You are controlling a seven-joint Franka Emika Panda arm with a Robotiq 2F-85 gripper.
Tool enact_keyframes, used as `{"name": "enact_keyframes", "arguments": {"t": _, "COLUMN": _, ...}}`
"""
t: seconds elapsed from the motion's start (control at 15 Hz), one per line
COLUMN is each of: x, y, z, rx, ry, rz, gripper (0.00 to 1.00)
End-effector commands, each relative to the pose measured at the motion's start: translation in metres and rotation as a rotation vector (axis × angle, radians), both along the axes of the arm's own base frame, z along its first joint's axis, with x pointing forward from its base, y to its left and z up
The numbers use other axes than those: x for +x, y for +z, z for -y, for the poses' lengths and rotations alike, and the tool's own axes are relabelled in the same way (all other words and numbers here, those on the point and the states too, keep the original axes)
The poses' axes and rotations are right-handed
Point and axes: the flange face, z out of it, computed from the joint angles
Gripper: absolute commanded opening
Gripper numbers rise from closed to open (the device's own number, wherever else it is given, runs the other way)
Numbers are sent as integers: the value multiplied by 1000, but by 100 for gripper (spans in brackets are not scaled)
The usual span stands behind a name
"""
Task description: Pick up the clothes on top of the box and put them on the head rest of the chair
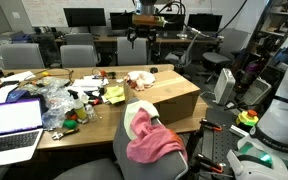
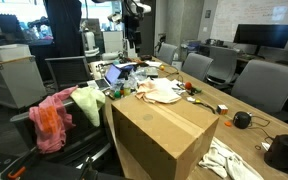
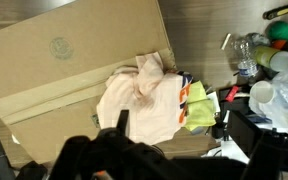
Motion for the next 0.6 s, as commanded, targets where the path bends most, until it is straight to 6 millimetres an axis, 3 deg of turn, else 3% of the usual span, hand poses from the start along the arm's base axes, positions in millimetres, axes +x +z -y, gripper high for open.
{"name": "enact_keyframes", "arguments": {"t": 0.0, "x": 28, "y": -13, "z": 21, "rx": -29, "ry": -79, "rz": -20, "gripper": 100}}
{"name": "enact_keyframes", "arguments": {"t": 0.53, "x": 59, "y": -59, "z": 53, "rx": 50, "ry": -125, "rz": -79, "gripper": 100}}
